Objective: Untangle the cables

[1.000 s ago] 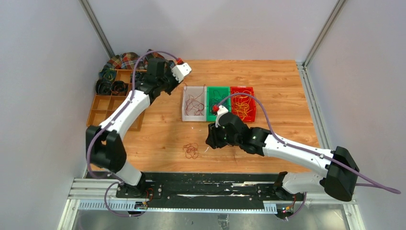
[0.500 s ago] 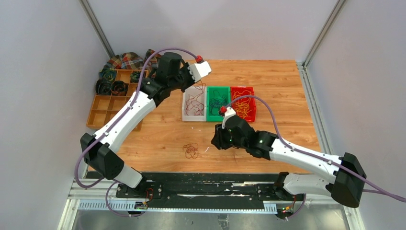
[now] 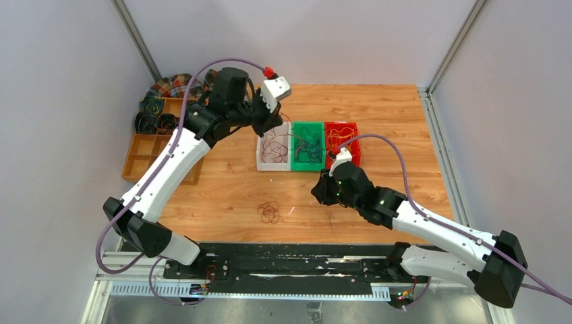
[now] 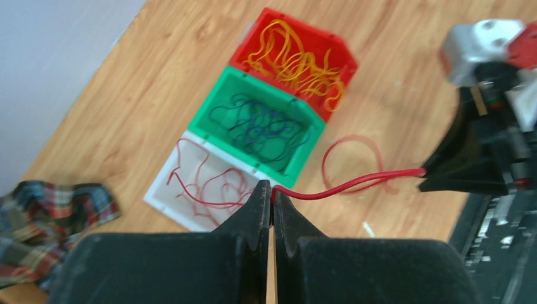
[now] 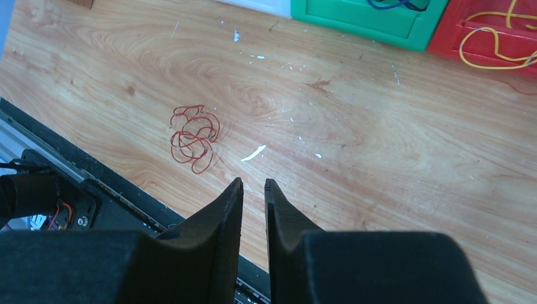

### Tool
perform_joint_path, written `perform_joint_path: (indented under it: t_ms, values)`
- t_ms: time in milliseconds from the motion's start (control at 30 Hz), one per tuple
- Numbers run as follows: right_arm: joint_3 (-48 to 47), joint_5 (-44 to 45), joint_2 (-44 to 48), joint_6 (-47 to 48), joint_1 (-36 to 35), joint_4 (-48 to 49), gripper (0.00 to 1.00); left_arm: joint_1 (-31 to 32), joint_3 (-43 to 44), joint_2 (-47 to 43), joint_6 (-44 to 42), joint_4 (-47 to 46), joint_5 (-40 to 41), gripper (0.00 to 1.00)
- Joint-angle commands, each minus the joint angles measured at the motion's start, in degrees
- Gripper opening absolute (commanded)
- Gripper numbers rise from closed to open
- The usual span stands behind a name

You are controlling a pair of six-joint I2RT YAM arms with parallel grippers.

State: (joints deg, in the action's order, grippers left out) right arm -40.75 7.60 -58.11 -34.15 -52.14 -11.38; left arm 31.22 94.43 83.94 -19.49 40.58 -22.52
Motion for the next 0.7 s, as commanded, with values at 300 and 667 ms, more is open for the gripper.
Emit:
perform_joint_path:
  t_ms: [300,667]
  values:
    - [1.8,1.9,5.9,-1.4,7.1,-1.7,0.18,0.0,-11.2,-2.0,15.0,-0.5,-7.5,0.01]
    - [-13.2,-9.2,-8.0,5.4,21.6,5.9,0.17,-0.4,-14.0,-2.5,14.6,-4.0,-8.9,0.0]
